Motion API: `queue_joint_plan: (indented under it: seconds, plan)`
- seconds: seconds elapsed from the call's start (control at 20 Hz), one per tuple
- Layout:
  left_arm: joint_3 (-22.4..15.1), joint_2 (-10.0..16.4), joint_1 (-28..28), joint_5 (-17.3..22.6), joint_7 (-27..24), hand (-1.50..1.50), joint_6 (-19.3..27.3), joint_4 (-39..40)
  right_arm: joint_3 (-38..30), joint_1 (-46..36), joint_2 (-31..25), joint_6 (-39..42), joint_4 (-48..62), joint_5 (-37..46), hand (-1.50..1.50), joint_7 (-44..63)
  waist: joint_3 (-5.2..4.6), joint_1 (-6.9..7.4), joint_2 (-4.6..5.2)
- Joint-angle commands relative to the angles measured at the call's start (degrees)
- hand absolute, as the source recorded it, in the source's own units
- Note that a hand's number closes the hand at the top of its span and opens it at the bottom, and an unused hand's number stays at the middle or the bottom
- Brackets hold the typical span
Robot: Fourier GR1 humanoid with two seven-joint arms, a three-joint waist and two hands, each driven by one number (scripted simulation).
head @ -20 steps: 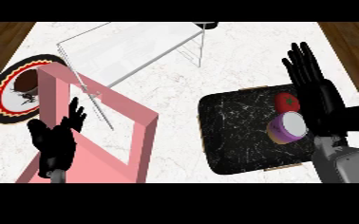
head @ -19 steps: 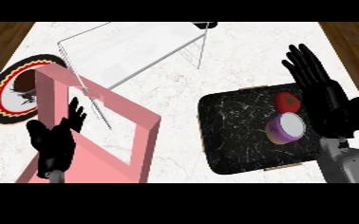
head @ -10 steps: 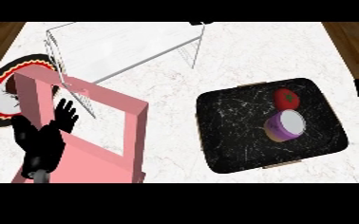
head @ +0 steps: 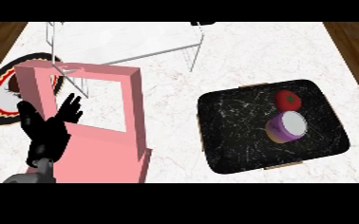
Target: Pick the can from the tray and place it in the tiered shelf
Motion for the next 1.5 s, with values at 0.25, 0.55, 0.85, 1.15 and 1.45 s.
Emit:
queue_joint_plan:
  seconds: [0.25,0.55,0.85,1.15,1.45]
  plan:
    - [-2.2,-1.5,0.3,-2.5,-2.6,0.0,-2.0,3.2,0.2,2.1,-8.6,12.0,-10.8,-1.2,-1.5,7.8,-0.24,-0.36,-0.22]
    - [-1.9,-0.7,-0.5,-3.4,-2.7,0.0,-2.5,3.5,3.6,0.2,-6.6,0.5,-29.0,-4.2,-1.5,31.1,-0.35,-0.43,-0.4]
    - [-2.1,-3.3,-3.0,-4.0,-3.9,0.0,-2.2,6.4,9.5,-5.7,-3.4,-8.5,-36.9,2.1,-1.5,46.7,-0.29,0.47,0.01]
    - [-0.4,-0.2,1.6,-3.3,-1.6,0.0,-4.4,1.4,12.8,-8.3,-0.3,-7.6,-40.3,5.2,-1.5,58.9,-0.2,0.49,-0.15]
    - [0.6,-0.8,0.1,-2.9,-2.1,0.0,-5.6,3.4,18.3,-6.4,5.2,-5.5,-40.4,15.5,-1.5,57.7,-0.17,0.29,-0.09]
